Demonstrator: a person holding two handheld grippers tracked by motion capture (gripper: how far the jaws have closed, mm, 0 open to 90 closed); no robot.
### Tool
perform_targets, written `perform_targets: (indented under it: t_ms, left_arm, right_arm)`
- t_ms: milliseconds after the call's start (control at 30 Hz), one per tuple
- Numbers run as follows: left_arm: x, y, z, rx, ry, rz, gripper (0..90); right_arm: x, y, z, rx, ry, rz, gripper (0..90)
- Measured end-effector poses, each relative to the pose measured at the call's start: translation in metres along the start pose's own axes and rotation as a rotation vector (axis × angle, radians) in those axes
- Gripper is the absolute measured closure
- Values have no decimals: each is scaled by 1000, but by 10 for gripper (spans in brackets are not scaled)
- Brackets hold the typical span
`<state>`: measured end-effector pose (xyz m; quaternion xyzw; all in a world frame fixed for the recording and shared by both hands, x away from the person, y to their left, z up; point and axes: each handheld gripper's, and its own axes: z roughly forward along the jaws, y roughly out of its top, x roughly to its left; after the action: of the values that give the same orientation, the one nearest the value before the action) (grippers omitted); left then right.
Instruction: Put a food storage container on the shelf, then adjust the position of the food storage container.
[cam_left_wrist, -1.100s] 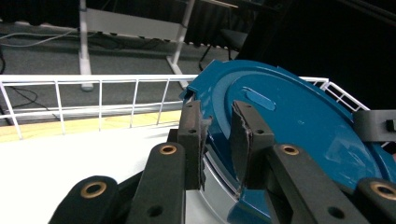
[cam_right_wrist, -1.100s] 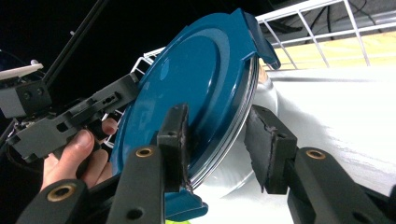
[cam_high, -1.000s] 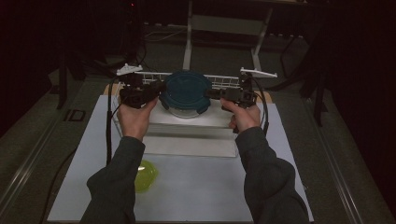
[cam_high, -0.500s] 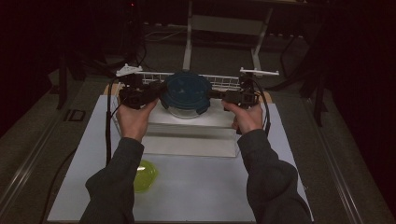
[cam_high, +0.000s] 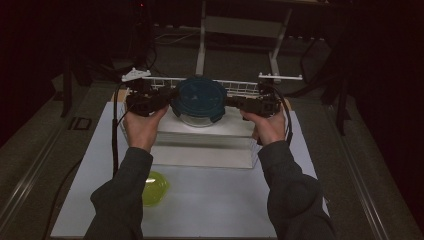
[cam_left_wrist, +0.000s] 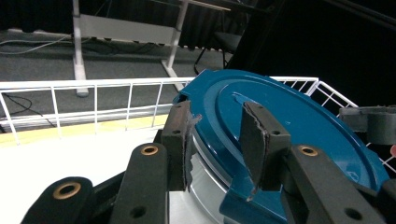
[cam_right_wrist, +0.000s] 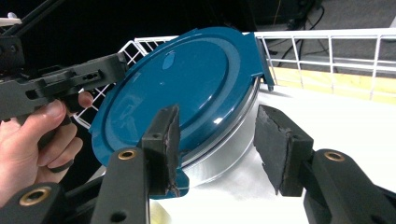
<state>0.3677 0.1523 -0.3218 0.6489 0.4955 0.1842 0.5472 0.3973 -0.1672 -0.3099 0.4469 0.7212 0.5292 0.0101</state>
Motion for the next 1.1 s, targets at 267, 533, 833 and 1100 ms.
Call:
perform_targets:
  t_ms: [267,533,833,1100]
  left_arm:
    - [2,1,-4,-11,-5,1,613]
    - [3,2,-11,-17,-4,17,601]
    - [3,0,-19,-19,-33,28,586]
    - [1,-3,-31,-26,-61,55,583]
  right_arm:
    - [8,-1,-6,-10,-38,-54,501]
    - [12,-3,-11,-13,-62,-95,502]
    - [17,-11,-20,-11,-94,-153,500]
    - [20,-22,-23,5,-111,-204,501]
